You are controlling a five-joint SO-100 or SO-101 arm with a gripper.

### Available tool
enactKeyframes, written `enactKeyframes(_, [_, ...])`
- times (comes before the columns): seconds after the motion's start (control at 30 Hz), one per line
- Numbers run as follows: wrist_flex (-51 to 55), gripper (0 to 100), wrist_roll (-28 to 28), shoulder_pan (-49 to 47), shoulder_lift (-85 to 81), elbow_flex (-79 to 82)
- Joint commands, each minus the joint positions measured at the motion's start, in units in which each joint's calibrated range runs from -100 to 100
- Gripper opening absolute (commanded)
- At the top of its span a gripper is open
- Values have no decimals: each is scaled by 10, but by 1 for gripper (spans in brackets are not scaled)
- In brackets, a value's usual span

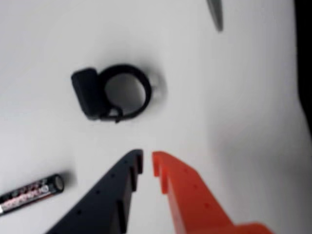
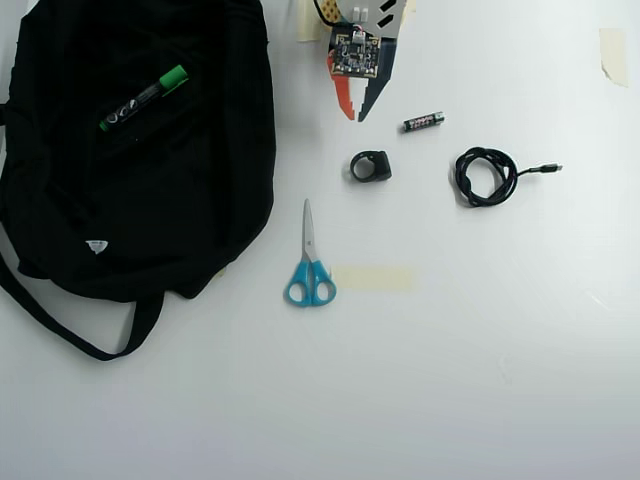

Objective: Put the green marker into the black bag

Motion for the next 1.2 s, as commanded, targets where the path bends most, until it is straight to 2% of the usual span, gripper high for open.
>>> enactKeyframes(0.0, [-5,2,-2,-14,-56,39])
enactKeyframes(0.43, [-1,2,3,-14,-210,260])
enactKeyframes(0.6, [116,2,3,-15,-260,260])
enactKeyframes(1.17, [131,2,3,-14,-292,257])
